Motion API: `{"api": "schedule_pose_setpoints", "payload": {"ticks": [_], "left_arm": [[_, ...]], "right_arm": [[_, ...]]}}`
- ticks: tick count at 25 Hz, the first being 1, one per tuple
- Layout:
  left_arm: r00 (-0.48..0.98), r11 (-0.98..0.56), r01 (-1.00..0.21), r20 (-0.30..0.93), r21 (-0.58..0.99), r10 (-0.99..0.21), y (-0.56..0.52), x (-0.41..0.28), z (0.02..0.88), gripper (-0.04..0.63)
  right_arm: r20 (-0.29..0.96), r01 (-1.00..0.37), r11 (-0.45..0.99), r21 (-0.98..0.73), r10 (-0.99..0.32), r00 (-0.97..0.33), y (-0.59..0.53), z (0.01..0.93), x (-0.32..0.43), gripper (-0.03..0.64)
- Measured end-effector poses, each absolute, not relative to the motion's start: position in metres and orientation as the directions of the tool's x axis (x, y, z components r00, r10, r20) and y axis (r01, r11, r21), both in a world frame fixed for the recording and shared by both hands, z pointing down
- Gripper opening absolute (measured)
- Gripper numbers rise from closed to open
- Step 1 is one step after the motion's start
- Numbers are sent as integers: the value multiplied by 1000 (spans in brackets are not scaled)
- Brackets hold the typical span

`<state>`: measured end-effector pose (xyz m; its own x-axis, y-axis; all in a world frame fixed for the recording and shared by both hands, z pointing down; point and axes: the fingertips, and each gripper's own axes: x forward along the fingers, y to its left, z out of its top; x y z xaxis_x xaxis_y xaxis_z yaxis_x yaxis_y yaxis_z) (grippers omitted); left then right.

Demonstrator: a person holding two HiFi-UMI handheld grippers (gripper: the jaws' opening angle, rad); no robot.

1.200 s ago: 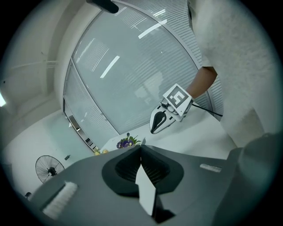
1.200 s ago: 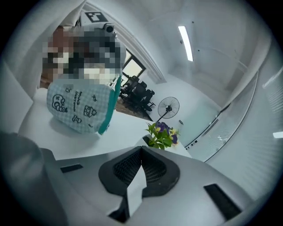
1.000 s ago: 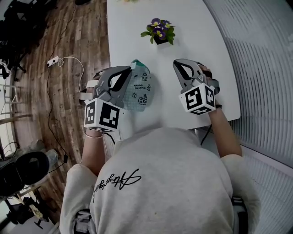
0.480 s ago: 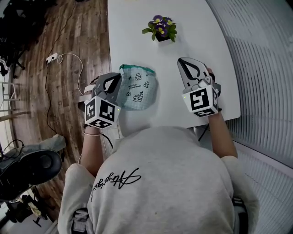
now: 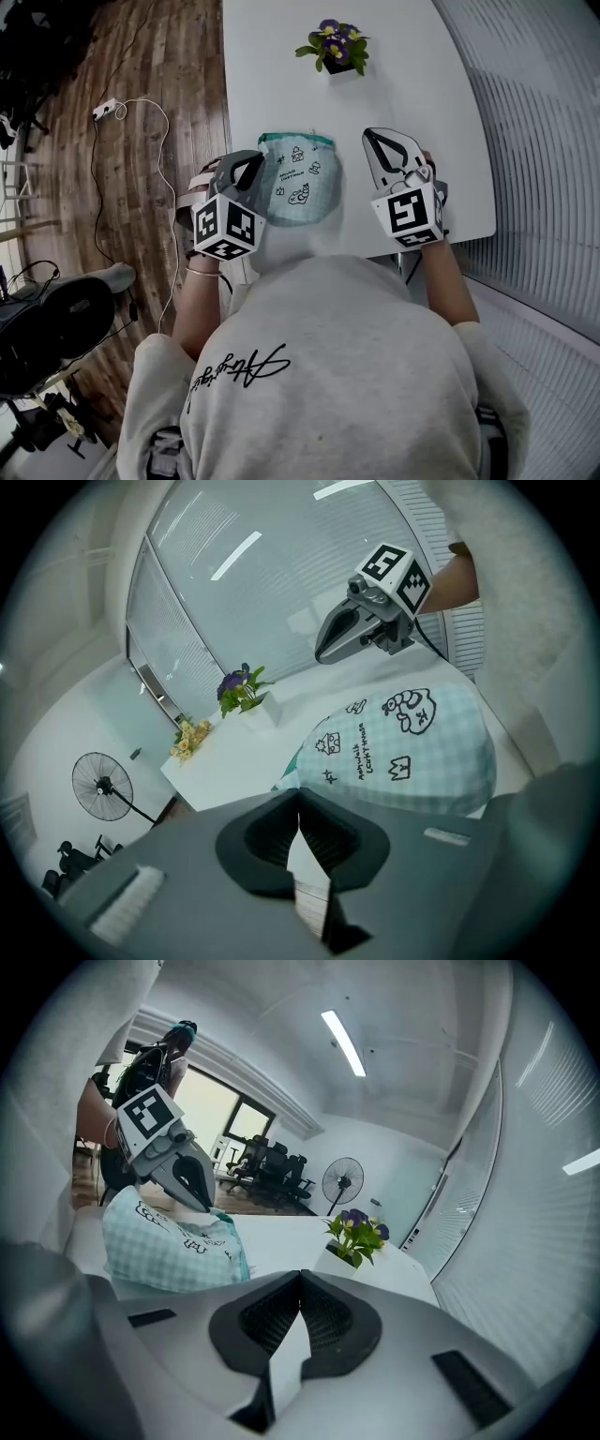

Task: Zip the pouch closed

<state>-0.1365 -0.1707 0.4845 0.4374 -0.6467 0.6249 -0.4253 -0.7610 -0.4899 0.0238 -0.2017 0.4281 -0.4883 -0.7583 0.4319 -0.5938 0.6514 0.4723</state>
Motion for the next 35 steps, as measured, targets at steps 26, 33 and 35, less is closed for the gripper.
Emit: {"api": "schedule_pose_setpoints", "payload": {"ticks": [26,33,35], "left_arm": [[344,-650,-621,592,-439,-729,-170,-70,485,91],[319,-578,-703,542,-414,-777,-169,-70,467,196],[324,-558,-728,518,-398,-792,-168,-70,457,197]], "right_arm": [[459,-562,749,351,-661,-594,-181,447,52,3],[426,-562,763,320,-646,-634,-182,440,65,3],[412,-562,764,316,-644,-644,-181,434,66,3]]}}
